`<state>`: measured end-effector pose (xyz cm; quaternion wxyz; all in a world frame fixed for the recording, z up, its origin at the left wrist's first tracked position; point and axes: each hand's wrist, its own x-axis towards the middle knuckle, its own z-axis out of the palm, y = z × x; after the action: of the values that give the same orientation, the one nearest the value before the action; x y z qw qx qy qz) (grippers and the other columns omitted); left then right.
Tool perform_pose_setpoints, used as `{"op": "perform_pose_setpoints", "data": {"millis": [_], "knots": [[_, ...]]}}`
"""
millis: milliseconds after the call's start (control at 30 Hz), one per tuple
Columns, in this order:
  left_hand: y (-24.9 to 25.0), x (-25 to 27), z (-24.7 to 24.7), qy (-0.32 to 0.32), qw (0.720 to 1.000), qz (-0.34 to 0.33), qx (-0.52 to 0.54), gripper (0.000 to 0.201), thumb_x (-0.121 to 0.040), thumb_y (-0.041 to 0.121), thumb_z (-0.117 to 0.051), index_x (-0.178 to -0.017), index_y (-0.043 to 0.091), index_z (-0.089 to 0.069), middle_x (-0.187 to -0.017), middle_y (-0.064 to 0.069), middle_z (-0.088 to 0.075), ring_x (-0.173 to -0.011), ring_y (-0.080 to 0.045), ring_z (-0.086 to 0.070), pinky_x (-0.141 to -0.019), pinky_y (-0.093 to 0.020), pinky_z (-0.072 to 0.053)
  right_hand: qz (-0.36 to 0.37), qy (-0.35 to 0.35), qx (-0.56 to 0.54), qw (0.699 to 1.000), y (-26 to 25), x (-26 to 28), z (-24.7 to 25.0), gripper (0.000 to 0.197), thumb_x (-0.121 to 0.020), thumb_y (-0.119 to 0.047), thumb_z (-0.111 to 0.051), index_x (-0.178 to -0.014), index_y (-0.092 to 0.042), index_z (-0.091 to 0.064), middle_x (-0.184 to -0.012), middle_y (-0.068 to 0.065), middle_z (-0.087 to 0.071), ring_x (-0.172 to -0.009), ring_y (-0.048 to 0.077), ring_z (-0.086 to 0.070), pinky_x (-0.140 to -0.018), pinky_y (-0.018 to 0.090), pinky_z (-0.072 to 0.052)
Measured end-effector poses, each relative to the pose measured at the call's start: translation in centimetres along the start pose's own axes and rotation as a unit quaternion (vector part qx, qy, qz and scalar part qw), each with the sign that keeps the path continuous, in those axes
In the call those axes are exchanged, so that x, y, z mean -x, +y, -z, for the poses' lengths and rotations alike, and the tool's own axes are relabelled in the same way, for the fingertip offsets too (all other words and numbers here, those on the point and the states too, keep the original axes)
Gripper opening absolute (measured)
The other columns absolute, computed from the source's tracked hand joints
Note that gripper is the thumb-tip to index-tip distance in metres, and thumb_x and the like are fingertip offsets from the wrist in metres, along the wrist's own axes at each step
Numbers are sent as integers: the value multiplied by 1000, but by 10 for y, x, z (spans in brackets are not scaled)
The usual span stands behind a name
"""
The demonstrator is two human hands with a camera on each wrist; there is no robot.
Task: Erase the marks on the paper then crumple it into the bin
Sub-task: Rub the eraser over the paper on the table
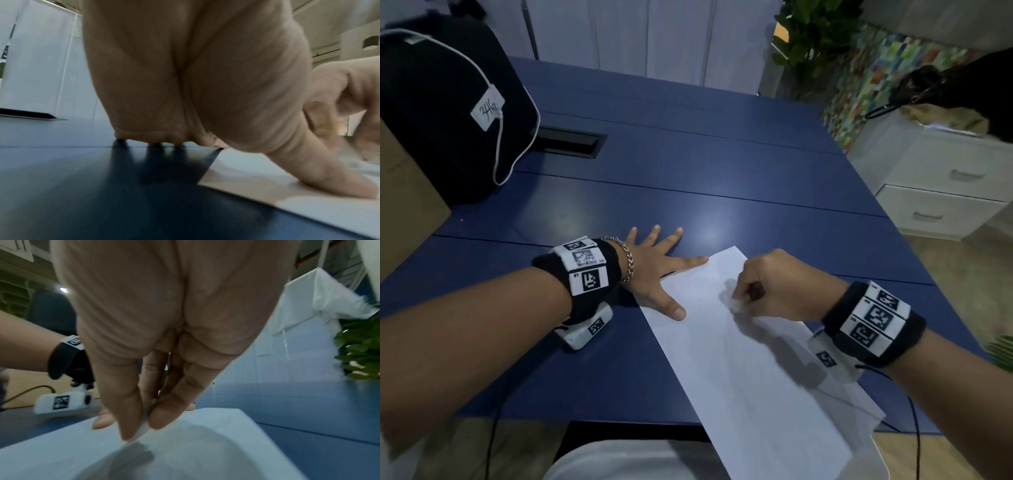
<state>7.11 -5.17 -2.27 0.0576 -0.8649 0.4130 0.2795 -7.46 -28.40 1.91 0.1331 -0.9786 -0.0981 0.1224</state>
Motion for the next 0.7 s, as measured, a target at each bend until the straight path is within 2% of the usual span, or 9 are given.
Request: {"op": "perform_pose_setpoints", "data": {"millis": [100, 167, 300, 400, 433, 533, 567, 667, 700], "knots": [[7, 1, 1, 2, 999, -44, 14, 118, -66, 91, -71, -147, 78, 15, -168, 6, 42, -156, -37, 34, -120, -73, 17, -24, 12, -10, 1000, 12, 12, -4, 8, -82, -27, -81, -89, -31, -80, -79, -22, -63, -73, -4, -61, -63, 9, -42], [12, -2, 2, -3, 998, -57, 4, 119, -66, 89, -74, -147, 79, 13, -168, 6, 41, -156, -37, 34, -120, -73, 18, -37, 1, -12, 999, 11, 13, -3, 10, -81, -26, -80, -89, -31, -80, -80, -21, -65, -74, -2, -62, -64, 10, -43], [17, -12, 4, 1, 999, -49, -9, 128, -55, 95, -74, -145, 79, 15, -168, 4, 41, -153, -37, 40, -116, -75, 23, -55, -13, -13, 998, -3, -1, 8, 16, -80, -22, -79, -94, -28, -80, -86, -16, -74, -78, 1, -66, -74, 18, -53], [18, -16, 4, 7, 999, -37, -11, 136, -43, 100, -70, -140, 81, 24, -166, 6, 45, -150, -34, 45, -114, -74, 25, -32, 30, -29, 999, -16, -19, 5, 15, -82, -20, -79, -97, -24, -81, -88, -12, -76, -78, 4, -67, -71, 12, -50], [18, -17, 4, 6, 999, -30, -12, 137, -40, 102, -68, -136, 82, 27, -164, 7, 46, -149, -33, 46, -114, -74, 26, -32, 43, -27, 998, -19, -25, 3, 15, -83, -19, -77, -97, -21, -80, -88, -10, -76, -78, 6, -66, -71, 13, -52], [18, -18, 4, -1, 1000, -19, -20, 142, -36, 103, -67, -137, 78, 30, -163, 8, 48, -148, -32, 47, -114, -72, 28, -51, 85, -13, 995, -23, -34, -8, 15, -81, -16, -66, -90, -18, -78, -86, -4, -74, -78, 16, -66, -75, 34, -59], [17, -19, 3, 0, 1000, -21, -18, 141, -36, 103, -66, -137, 79, 29, -163, 8, 48, -148, -31, 47, -114, -72, 29, -43, 82, -11, 996, -25, -32, -11, 14, -80, -16, -66, -89, -18, -77, -86, -3, -73, -78, 18, -66, -74, 35, -59], [16, -19, 4, 2, 1000, -26, -8, 136, -39, 101, -68, -134, 82, 27, -164, 8, 47, -148, -31, 47, -114, -72, 28, 29, 11, -13, 999, -36, -23, -9, 4, -82, -16, -75, -85, -17, -78, -82, -6, -73, -71, 8, -63, -65, 12, -48], [16, -19, 3, -1, 1000, -25, -9, 137, -40, 101, -69, -134, 81, 28, -163, 8, 47, -148, -31, 47, -114, -72, 27, 35, -6, -12, 999, -36, -23, -6, 3, -82, -17, -77, -85, -17, -79, -81, -7, -73, -69, 6, -62, -64, 11, -46]]}}
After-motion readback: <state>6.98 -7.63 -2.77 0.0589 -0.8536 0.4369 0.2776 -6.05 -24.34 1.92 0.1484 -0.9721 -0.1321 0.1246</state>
